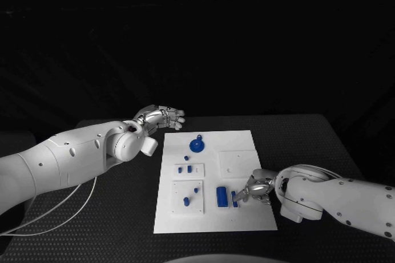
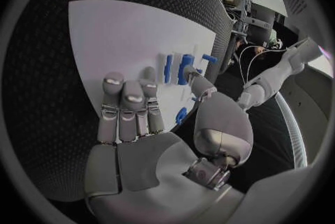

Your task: Assemble the parts on the task board

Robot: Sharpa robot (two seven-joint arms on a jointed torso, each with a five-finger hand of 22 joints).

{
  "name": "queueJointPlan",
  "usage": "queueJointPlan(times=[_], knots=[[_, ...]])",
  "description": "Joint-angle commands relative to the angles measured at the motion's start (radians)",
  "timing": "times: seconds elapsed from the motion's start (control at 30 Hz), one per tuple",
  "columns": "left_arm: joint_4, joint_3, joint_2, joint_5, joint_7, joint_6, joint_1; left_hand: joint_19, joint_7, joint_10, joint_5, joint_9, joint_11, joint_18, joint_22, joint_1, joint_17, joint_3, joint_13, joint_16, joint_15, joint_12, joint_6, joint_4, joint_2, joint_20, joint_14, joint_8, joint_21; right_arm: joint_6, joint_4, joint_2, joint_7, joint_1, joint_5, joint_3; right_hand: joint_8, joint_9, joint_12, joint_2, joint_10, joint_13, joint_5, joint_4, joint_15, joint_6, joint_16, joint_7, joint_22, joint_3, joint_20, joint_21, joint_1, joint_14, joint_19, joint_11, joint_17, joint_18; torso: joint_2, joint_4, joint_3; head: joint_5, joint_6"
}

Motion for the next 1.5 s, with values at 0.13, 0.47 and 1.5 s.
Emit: queueJointPlan(times=[0.13,0.47,1.5], knots=[[-0.036,0.001,0.008,0.001,0.022,-0.004,0.001,0.002,-0.002,-0.008,-0.002,-0.002,-0.001,0.009,0.002,-0.009,0.003,0.000,-0.002,-0.007,0.002,0.003,-0.007,0.005,-0.003,0.004,0.004,0.006,-0.005,-0.059,-0.064,-0.001,0.221,0.056,0.159,0.034,-0.038,0.003,-0.018,0.027,-0.056,0.000,0.016,-0.056,0.024,-0.106,-0.024,0.042,-0.005,-0.095,0.004,-0.035,-0.050,-0.049,-0.060,0.026,-0.002,0.012,-0.005,-0.0064,-0.0040,-0.004,0.055],[-0.130,0.001,0.029,0.033,0.047,-0.015,0.028,-0.002,-0.009,0.000,-0.002,0.002,-0.005,0.010,0.008,0.003,0.007,0.003,0.000,-0.029,0.010,0.007,0.009,-0.002,-0.001,0.010,-0.011,0.016,-0.012,-0.112,-0.417,0.141,0.611,0.113,0.463,0.111,-0.037,0.014,-0.043,0.149,-0.113,-0.028,0.049,-0.092,0.039,-0.121,-0.078,0.056,-0.010,-0.158,0.020,-0.078,0.050,-0.106,-0.130,0.040,-0.030,0.005,-0.030,-0.0221,-0.0151,-0.003,0.234],[-0.037,0.037,0.037,0.092,0.134,-0.254,-0.023,-0.743,-0.187,-1.184,-0.080,-0.519,-0.121,-0.022,-1.288,-1.025,-0.497,-0.509,-0.252,-0.538,-0.070,-0.077,-0.825,0.182,0.091,0.032,-1.013,-0.262,-0.476,-0.261,-0.530,0.246,0.797,0.059,0.772,0.201,-0.248,-0.600,-1.020,0.283,-1.197,-1.135,-0.050,0.199,0.130,-1.049,-1.188,-0.071,-1.291,-0.615,0.034,-0.972,-0.685,-1.296,-1.162,0.025,-1.090,-0.249,-0.102,0.0041,-0.0239,-0.015,0.197]])
